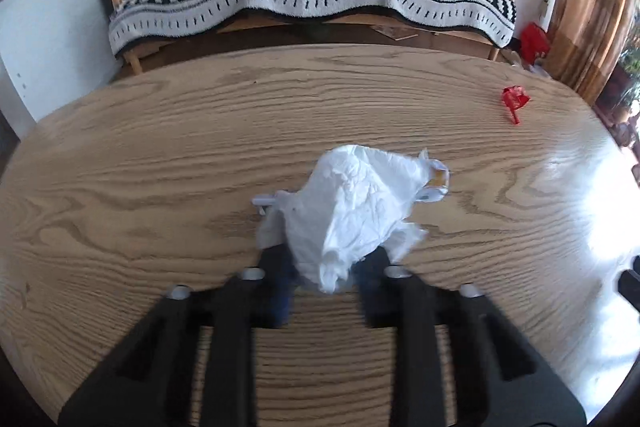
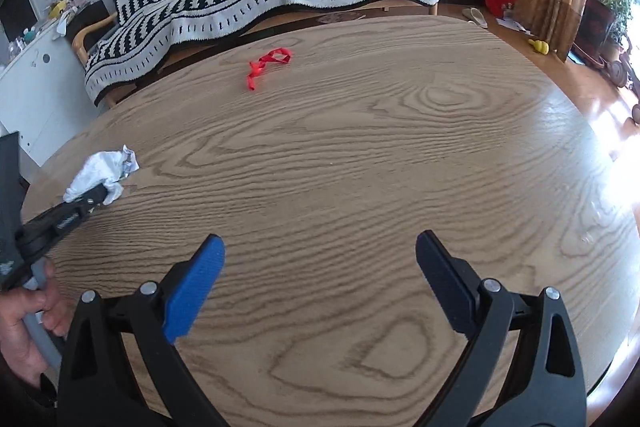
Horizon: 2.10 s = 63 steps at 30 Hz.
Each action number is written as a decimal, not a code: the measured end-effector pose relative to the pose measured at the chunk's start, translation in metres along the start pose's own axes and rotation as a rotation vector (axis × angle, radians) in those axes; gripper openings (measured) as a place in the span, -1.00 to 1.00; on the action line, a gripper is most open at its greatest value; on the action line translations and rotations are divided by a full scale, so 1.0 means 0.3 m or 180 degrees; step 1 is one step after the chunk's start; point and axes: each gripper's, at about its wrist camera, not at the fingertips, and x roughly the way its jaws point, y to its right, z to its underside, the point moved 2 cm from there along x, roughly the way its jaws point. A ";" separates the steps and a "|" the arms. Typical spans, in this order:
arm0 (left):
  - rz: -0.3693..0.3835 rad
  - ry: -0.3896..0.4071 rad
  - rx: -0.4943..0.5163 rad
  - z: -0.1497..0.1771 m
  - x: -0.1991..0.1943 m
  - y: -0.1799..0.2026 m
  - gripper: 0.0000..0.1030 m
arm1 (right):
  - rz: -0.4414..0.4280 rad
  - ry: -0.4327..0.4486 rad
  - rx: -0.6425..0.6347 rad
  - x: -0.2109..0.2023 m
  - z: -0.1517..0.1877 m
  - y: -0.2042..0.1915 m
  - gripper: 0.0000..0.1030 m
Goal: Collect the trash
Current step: 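Grasp the white tissue with the left tool while the right tool grasps the red ribbon, then carry the tissue and red ribbon over the black bin and open both tools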
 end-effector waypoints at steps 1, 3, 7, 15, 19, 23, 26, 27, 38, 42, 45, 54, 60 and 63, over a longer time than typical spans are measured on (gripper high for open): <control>0.0041 -0.0035 -0.0031 -0.001 -0.001 -0.007 -0.71 | 0.0018 -0.0010 -0.0029 0.013 -0.004 -0.003 0.81; 0.0048 -0.0056 -0.0019 0.000 -0.002 -0.005 -0.74 | 0.0086 -0.0038 -0.0103 0.051 -0.014 -0.022 0.81; -0.0008 -0.0086 -0.0002 0.007 -0.006 0.004 -0.74 | 0.0155 -0.0056 -0.0232 0.120 -0.054 -0.080 0.81; -0.0023 -0.0116 -0.0032 0.015 -0.018 0.014 -0.74 | 0.0247 0.0015 -0.0386 0.338 -0.269 -0.193 0.89; -0.0108 -0.0095 0.0023 0.020 -0.019 0.030 -0.74 | 0.0304 0.0027 -0.0294 0.426 -0.397 -0.185 0.89; -0.0103 -0.0094 0.0010 0.019 -0.020 0.028 -0.74 | 0.0351 0.0036 -0.0231 0.485 -0.487 -0.173 0.89; -0.0124 -0.0075 0.0025 0.023 -0.021 0.033 -0.74 | 0.0359 0.0040 -0.0236 0.503 -0.510 -0.176 0.89; -0.0132 -0.0069 0.0030 0.024 -0.021 0.035 -0.74 | 0.0361 0.0042 -0.0236 0.506 -0.515 -0.176 0.89; -0.0134 -0.0068 0.0037 0.026 -0.022 0.033 -0.74 | 0.0279 0.0179 -0.0324 0.492 -0.517 -0.198 0.18; -0.0150 -0.0061 0.0051 0.029 -0.024 0.035 -0.74 | 0.0231 0.0242 -0.0339 0.481 -0.515 -0.208 -0.78; -0.0160 -0.0059 0.0051 0.029 -0.025 0.038 -0.74 | 0.0200 0.0243 -0.0327 0.477 -0.510 -0.206 -0.80; -0.0087 -0.0059 -0.0062 0.031 -0.037 0.029 -0.74 | 0.0281 0.0350 -0.0427 0.347 -0.422 -0.177 -0.81; 0.0103 0.0049 -0.0033 0.022 -0.118 0.094 -0.74 | 0.0335 0.0502 -0.0481 0.074 -0.288 -0.086 -0.81; 0.0257 0.0141 0.0093 0.029 -0.180 0.187 -0.74 | 0.0383 0.0580 -0.0467 -0.063 -0.196 -0.012 -0.81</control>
